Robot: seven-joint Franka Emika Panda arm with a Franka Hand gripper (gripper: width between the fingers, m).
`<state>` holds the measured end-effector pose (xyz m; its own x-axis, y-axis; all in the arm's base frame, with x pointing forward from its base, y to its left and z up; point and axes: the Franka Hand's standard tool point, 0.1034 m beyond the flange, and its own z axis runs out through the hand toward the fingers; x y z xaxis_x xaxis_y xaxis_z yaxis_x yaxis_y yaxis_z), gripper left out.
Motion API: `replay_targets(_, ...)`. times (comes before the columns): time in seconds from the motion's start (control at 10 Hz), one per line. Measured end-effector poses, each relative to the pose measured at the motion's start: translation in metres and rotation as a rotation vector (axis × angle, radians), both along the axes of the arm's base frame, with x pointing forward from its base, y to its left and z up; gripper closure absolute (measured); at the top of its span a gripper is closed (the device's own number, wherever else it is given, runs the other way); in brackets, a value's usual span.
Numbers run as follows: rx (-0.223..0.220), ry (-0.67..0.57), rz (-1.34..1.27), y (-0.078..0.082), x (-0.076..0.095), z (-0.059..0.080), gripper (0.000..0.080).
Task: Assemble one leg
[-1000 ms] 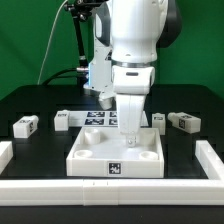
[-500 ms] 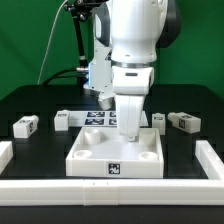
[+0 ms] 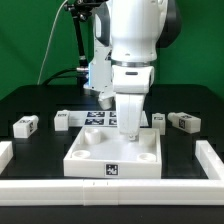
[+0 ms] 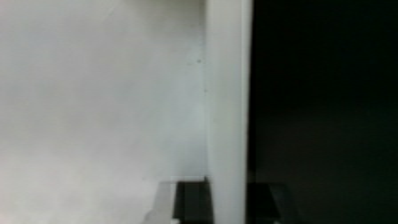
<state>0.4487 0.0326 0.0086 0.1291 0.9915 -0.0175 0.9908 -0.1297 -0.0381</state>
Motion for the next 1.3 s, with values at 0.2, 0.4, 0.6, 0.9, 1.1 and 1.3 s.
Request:
replay_targets(0.2,0.000,0.000,0.000,0.000,0.000,0.000,0.0739)
replay_targets(0.4,0.005,-0.010,0.035,0.005,0.011,-0.001,0.0739)
replay_targets(0.6,0.015,-0.026,0.056,0.014,0.023,-0.001,0.0739)
replay_targets(0.9,0.030,-0.044,0.061,0.037,0.039,-0.001,0.0739)
replay_targets(1.1,0.039,-0.058,0.081,0.059,0.049,0.000,0.0739)
replay_targets(1.3,0.031,-0.047,0.073,0.062,0.050,0.000,0.0739)
